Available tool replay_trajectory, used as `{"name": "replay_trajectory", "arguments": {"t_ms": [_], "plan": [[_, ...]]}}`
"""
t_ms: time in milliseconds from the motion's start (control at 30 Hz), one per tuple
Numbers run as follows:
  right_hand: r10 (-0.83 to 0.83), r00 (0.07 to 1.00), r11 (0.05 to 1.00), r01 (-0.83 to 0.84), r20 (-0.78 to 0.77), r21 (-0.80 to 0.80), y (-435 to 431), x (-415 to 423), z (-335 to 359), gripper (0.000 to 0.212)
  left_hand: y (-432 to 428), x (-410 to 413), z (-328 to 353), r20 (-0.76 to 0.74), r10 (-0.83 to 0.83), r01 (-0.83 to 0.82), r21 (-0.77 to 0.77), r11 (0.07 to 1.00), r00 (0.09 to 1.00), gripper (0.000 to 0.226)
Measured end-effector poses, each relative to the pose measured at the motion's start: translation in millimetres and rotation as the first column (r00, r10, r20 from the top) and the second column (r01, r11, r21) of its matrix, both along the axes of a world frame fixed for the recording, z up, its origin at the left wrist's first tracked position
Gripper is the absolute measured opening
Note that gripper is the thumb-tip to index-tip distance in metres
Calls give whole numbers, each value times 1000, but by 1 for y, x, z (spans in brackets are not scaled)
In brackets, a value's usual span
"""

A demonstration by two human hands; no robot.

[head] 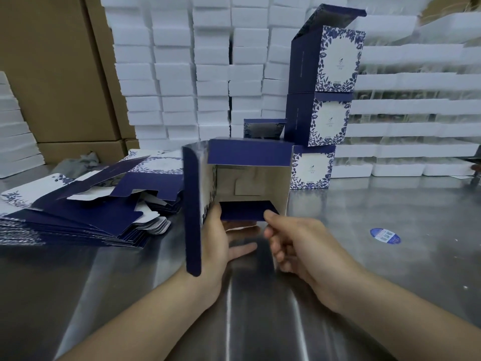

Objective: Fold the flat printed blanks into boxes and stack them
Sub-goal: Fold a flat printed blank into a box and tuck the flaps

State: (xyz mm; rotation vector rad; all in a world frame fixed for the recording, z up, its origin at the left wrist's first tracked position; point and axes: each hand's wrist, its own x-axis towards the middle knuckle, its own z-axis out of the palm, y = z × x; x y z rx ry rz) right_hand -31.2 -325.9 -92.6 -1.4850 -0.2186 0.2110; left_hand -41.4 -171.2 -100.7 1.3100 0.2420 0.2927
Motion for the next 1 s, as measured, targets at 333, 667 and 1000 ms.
{"name": "replay_trajectory", "arguments": {"t_ms": [333,667,1000], "plan": [[-255,823,932,349,507,-98,-6,18,-10,80,7,9,-6,19,-98,98,1,995,995,22],[-387,593,830,557,706,-13,-11,11,-5,93,-18,19,-6,-54,96,-67,391,918,994,55],[-430,482,772,634,764,35,-10,15,18,38,-22,21,-4,31,104,-107,431,896,994,71]]}}
